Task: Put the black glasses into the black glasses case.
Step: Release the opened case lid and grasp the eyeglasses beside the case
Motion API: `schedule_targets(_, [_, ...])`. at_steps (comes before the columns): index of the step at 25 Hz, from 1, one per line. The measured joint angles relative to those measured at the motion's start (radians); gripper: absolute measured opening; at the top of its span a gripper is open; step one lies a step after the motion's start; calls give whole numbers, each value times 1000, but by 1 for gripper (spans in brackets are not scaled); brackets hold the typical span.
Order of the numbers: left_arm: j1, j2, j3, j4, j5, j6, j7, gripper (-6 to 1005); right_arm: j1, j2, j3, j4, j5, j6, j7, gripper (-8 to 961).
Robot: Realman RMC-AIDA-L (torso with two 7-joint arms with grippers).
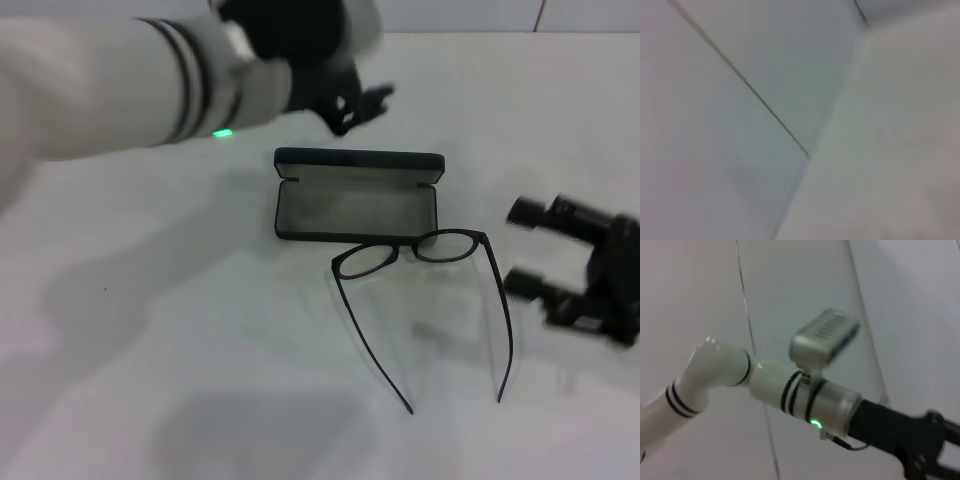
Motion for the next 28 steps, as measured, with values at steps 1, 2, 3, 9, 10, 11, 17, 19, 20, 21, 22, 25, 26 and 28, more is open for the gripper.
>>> schedule_targets(1, [33,1,-24,20,-77,-32,7,520,15,-28,1,-26,-10,4,65,751])
schedule_targets(2, [56,2,-43,29,-135,-54,19,519,26,-50,4,-51,-20,8,115,751])
schedule_targets(3, [81,3,-65,37,-212,-78,40,518,34,-77,12,-100,-50,25,190,751])
schedule_targets(9, [245,4,-218,10,-841,-64,391,426,47,-129,195,-450,-468,194,557,751])
schedule_targets(10, [270,3,-241,-6,-923,-39,441,397,54,-115,250,-520,-591,201,626,751])
schedule_targets(11, [288,2,-262,-23,-988,-16,476,368,64,-95,314,-587,-713,191,677,750])
schedule_targets(17, [311,3,-436,-267,-1312,283,627,180,176,40,596,-831,-1238,59,860,747])
schedule_targets(19, [308,4,-501,-384,-1399,428,693,183,240,62,608,-841,-1341,52,898,746])
schedule_targets(20, [305,5,-539,-460,-1438,520,745,185,270,70,608,-840,-1374,55,906,745])
schedule_targets(21, [300,5,-568,-526,-1462,585,786,187,300,78,604,-832,-1414,62,909,745])
schedule_targets(22, [295,5,-592,-586,-1484,642,827,188,332,85,601,-819,-1455,71,909,744])
schedule_targets(25, [286,4,-658,-776,-1533,749,943,190,429,104,580,-754,-1560,98,903,742])
schedule_targets(26, [285,4,-674,-840,-1544,760,980,190,457,108,570,-729,-1585,110,901,741])
schedule_targets(28, [284,3,-691,-930,-1553,768,1036,189,523,115,528,-665,-1636,154,900,740])
